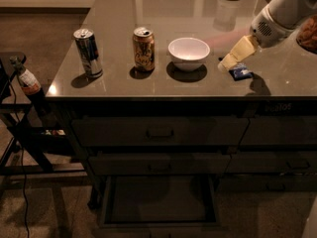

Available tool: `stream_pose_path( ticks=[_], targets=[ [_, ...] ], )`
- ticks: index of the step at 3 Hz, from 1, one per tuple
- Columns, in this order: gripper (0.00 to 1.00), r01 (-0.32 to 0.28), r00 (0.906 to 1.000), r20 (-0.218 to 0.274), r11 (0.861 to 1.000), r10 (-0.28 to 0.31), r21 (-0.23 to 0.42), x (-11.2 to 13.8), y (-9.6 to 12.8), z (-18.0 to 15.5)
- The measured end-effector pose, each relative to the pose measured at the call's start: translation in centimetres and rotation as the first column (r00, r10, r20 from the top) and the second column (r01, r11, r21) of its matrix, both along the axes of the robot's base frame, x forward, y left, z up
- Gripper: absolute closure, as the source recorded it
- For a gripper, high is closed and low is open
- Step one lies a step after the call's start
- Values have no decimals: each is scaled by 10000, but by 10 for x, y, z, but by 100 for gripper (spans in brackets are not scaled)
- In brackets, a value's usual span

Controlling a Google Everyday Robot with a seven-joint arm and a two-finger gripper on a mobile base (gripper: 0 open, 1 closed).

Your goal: Place rxbar blueberry into bottom drawer

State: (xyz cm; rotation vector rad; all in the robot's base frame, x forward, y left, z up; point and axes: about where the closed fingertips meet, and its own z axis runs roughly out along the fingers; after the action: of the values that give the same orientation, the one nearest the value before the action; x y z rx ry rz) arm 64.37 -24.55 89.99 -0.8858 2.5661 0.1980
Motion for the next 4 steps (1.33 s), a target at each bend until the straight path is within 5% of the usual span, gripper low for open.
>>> stream_pose_path(
  ticks=[2,4],
  targets=[
    [0,233,9997,-25,9997,-233,73,7,-6,-7],
    [0,1159,9931,-190,9933,-1159,20,27,-33,-24]
  ],
)
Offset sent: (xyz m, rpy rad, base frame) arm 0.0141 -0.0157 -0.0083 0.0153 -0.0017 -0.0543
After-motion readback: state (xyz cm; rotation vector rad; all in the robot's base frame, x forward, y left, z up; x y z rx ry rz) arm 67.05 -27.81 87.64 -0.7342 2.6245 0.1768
